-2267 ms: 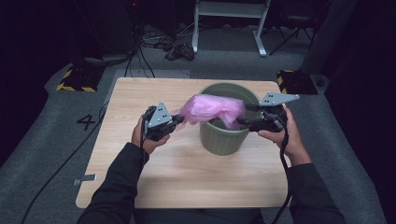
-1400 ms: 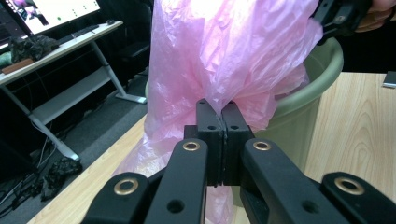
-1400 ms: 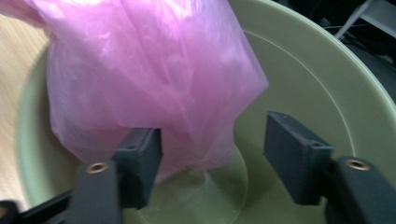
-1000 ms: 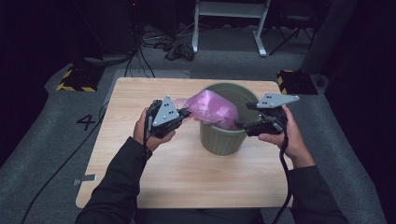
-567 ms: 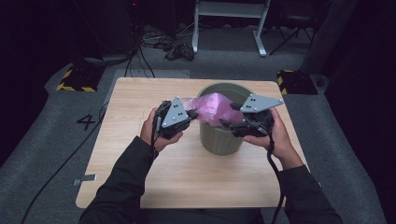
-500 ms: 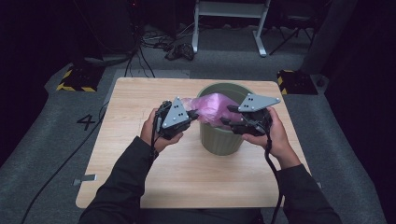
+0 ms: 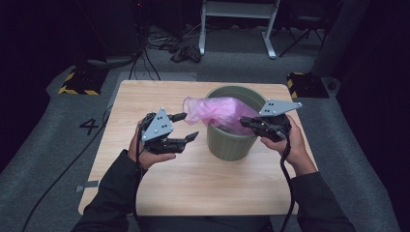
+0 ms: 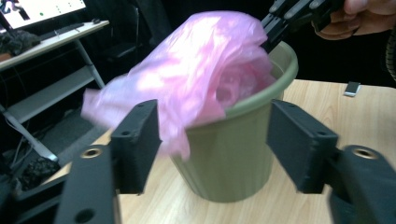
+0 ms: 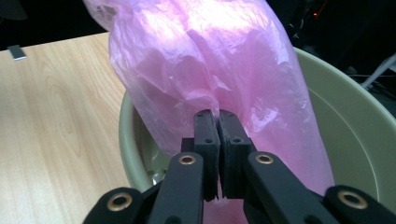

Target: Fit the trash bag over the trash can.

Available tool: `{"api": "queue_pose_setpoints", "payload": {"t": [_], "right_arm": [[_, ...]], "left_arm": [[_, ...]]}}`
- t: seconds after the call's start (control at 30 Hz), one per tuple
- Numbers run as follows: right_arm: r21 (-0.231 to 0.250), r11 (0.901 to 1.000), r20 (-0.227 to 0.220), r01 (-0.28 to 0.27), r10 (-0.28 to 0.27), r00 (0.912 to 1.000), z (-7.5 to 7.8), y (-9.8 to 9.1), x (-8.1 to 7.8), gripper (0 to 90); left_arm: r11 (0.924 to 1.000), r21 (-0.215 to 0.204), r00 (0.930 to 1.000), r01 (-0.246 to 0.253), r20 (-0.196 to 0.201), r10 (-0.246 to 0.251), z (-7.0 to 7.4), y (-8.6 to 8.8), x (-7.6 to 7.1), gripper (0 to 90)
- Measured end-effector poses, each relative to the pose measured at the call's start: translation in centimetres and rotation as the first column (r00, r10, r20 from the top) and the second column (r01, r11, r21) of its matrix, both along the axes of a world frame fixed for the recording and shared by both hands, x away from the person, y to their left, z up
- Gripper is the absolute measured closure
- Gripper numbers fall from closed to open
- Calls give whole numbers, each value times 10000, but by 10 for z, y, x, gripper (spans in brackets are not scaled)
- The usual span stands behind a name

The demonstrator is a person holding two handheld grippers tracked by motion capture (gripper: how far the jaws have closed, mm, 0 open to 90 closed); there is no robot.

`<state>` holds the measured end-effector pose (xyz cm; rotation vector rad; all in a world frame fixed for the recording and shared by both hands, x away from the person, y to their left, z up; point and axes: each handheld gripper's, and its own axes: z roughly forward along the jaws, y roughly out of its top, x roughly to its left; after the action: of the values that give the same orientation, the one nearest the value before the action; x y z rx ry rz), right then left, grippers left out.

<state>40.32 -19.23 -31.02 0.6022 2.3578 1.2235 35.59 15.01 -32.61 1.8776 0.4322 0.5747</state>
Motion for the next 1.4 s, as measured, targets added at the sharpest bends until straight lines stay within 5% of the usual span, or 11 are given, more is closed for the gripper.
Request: {"api": "queue_pose_setpoints", "payload": {"t": [0.17,0.37,0.6,0.63,0.7,0.73,0.87,1.0,1.13,1.4], "right_arm": [[-43,9997,-66,-227,227,9997,-2,-2,1,872],[-44,9989,-126,-466,466,9988,-6,-2,3,851],[-13,9981,-79,-617,617,9981,-4,0,-3,836],[-29,9986,-94,-526,526,9986,-3,-1,-4,835],[-22,9988,-99,-488,488,9988,-3,-1,-4,836],[-16,9995,-91,-324,324,9994,-3,-4,-5,836],[-159,9998,-1,82,-82,10000,-2,-8,-4,833],[-270,9962,-5,824,-824,9966,-3,-5,2,738],[-306,9818,223,1875,-1869,9821,-3,-1,8,607],[-575,9677,404,2457,-2436,9690,0,9,8,407]], "left_arm": [[9986,-252,9982,-461,-397,450,-10,11,9,264],[9959,-903,9942,25,-1065,-121,-18,13,30,236],[9958,-903,9975,123,-688,-186,-16,2,35,496],[9965,-793,9974,270,-639,-321,-16,-1,36,624],[9973,-672,9980,281,-542,-317,-15,-3,35,660],[9970,-650,9978,424,-481,-456,-15,-3,34,768],[9945,-587,9960,871,-169,-882,-11,-2,26,875],[9936,-409,9944,1055,-15,-1057,-8,-7,16,887],[9909,-457,9919,1266,182,-1259,-2,-10,5,888],[9913,-333,9915,1270,328,-1260,10,-16,-10,887]]}}
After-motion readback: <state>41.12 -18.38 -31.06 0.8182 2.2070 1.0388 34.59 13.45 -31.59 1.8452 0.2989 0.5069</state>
